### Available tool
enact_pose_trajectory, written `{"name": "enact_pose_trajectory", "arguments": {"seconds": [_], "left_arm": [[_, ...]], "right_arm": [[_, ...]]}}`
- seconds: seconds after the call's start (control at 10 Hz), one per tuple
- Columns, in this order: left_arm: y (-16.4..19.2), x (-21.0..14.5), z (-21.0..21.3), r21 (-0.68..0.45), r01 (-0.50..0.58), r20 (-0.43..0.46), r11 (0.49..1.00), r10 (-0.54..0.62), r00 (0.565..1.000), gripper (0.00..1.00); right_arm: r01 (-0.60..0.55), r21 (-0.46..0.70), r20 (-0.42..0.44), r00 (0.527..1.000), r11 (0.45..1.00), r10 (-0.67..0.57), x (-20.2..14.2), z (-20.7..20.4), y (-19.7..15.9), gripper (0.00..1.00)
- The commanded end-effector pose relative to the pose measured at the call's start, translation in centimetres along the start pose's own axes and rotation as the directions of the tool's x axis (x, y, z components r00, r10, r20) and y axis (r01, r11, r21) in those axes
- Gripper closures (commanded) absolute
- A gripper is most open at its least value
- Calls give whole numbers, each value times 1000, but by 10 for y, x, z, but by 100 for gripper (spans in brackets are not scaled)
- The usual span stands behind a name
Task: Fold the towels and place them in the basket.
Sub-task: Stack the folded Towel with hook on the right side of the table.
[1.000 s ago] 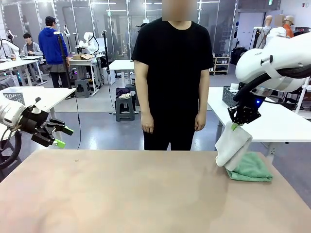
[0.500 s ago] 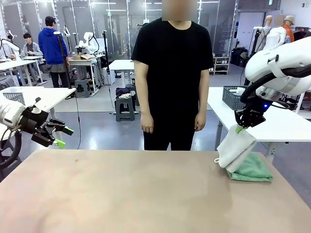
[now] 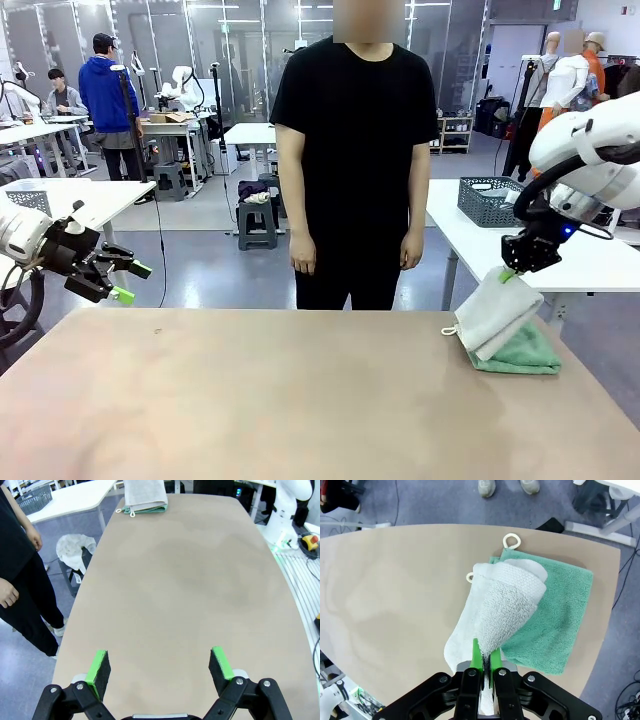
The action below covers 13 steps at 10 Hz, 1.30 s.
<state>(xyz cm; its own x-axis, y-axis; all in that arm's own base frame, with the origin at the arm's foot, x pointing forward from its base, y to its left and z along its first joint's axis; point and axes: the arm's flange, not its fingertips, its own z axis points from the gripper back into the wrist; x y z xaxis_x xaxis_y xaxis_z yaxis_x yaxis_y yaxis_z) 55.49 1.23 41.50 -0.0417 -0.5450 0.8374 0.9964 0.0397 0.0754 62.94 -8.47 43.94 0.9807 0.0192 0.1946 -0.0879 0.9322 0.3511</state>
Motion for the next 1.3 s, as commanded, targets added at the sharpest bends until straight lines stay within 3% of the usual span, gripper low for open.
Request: {"name": "enact_pose_trajectory", "arguments": {"seconds": [0.0, 0.6, 0.7, 0.8, 0.9, 1.0, 1.1, 1.2], "left_arm": [[0, 1, 0, 2, 2, 0, 1000, -2, 1000, 0], [0, 1, 0, 2, 2, 0, 1000, -2, 1000, 0], [0, 1, 0, 2, 2, 0, 1000, -2, 1000, 0], [0, 1, 0, 2, 2, 0, 1000, -2, 1000, 0], [0, 1, 0, 2, 2, 0, 1000, -2, 1000, 0], [0, 1, 0, 2, 2, 0, 1000, -2, 1000, 0], [0, 1, 0, 2, 2, 0, 1000, -2, 1000, 0], [0, 1, 0, 2, 2, 0, 1000, -2, 1000, 0]], "right_arm": [[-18, 49, -9, 1000, 999, 19, 8, -3, -20, 93], [33, 91, -16, 999, 995, -31, 11, -39, -84, 93], [51, 96, -34, 998, 994, -47, 10, -42, -87, 89], [57, 97, -50, 997, 994, -53, 9, -44, -88, 73], [58, 91, -63, 997, 994, -52, 9, -44, -89, 69], [55, 77, -69, 996, 996, -50, 8, -39, -87, 53], [50, 58, -67, 997, 997, -46, 6, -31, -85, 49], [44, 32, -69, 997, 998, -42, 5, -23, -85, 63]]}}
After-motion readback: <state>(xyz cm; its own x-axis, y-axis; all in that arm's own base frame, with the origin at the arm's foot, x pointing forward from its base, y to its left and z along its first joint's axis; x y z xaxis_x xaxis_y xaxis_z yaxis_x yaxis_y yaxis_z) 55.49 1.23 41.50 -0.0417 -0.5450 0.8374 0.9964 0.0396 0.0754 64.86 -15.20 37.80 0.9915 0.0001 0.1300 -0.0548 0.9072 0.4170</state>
